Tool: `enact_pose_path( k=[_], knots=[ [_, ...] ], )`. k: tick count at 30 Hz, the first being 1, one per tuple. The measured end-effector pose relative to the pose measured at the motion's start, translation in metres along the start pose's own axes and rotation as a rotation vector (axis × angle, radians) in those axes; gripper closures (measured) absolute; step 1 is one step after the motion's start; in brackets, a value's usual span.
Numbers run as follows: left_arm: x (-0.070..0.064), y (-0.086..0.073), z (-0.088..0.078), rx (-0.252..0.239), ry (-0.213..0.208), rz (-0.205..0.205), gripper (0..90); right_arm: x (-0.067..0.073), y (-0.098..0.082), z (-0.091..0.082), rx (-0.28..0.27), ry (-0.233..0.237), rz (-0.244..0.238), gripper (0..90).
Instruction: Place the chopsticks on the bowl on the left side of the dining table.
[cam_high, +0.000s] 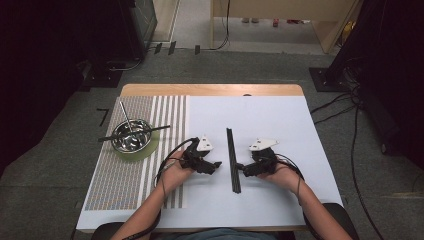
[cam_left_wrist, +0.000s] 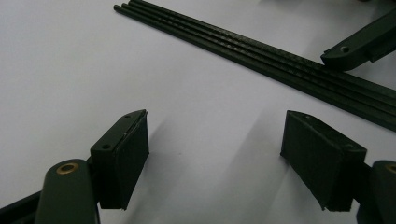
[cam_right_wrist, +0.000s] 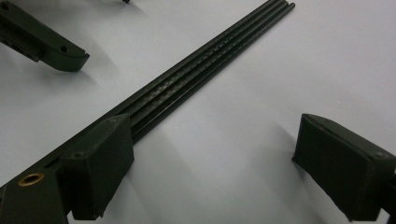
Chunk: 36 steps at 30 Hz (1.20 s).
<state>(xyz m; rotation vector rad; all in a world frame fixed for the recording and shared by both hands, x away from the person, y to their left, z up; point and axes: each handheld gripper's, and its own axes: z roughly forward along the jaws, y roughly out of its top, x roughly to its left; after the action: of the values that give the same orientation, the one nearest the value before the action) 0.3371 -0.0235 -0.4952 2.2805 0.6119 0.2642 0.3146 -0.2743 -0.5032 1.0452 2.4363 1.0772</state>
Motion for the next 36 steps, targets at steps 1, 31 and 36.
enact_pose_path(
  k=[1,31,36],
  knots=[
    [-0.0003,0.0001,0.0005,-0.002,0.001,0.003,23.2,0.0,0.0,0.0,0.0,0.0,0.0,11.4],
    [-0.0026,0.0013,0.0052,-0.012,-0.004,-0.007,20.7,0.0,-0.0001,0.0,0.0,0.0,-0.001,11.4],
    [-0.0027,0.0013,0.0054,-0.014,-0.004,-0.01,20.7,0.0,-0.0001,0.0,0.0,0.0,-0.001,11.4]
  ],
)
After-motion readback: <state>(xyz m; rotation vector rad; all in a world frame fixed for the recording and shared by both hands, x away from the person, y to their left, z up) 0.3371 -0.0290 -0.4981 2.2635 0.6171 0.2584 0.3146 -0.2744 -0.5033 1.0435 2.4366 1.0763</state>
